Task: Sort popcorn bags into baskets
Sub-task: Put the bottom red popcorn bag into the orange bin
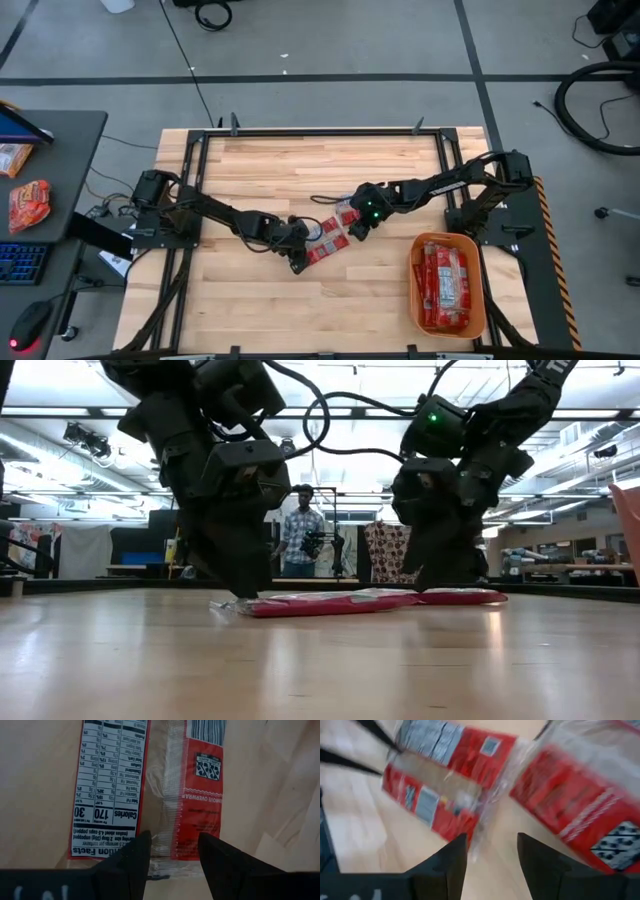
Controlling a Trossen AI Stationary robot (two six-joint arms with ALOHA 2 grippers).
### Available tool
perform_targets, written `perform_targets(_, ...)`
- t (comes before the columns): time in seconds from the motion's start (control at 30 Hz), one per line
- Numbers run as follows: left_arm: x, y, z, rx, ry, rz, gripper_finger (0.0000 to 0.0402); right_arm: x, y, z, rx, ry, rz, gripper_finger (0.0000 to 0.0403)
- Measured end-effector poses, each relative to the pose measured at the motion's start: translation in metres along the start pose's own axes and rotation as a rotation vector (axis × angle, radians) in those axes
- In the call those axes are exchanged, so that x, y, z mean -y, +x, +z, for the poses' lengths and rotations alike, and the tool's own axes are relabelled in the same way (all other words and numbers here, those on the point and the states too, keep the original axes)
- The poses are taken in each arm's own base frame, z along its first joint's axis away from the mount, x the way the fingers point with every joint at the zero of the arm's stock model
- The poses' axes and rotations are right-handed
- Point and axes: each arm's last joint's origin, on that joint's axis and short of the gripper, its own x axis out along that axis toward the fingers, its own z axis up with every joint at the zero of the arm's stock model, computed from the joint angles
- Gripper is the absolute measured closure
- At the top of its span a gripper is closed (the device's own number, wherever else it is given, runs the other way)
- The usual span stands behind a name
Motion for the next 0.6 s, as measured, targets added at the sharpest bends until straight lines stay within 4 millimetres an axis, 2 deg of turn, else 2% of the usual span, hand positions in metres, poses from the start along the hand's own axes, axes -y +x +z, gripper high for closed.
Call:
perform_targets(0.13,0.001,0.0,0.0,0.007,-0.001,0.003,0.023,0.001,0.004,0.002,0.033,0.034,-0.015,0.0213)
perform_targets(0.27,0.001,0.0,0.0,0.016,-0.002,-0.007,0.023,0.004,0.019,0.001,0.028,0.033,0.002,0.0198)
perform_targets(0.6,0.002,0.001,0.0,0.018,-0.01,-0.01,0.023,-0.014,0.043,0.022,0.039,-0.03,0.069,0.019)
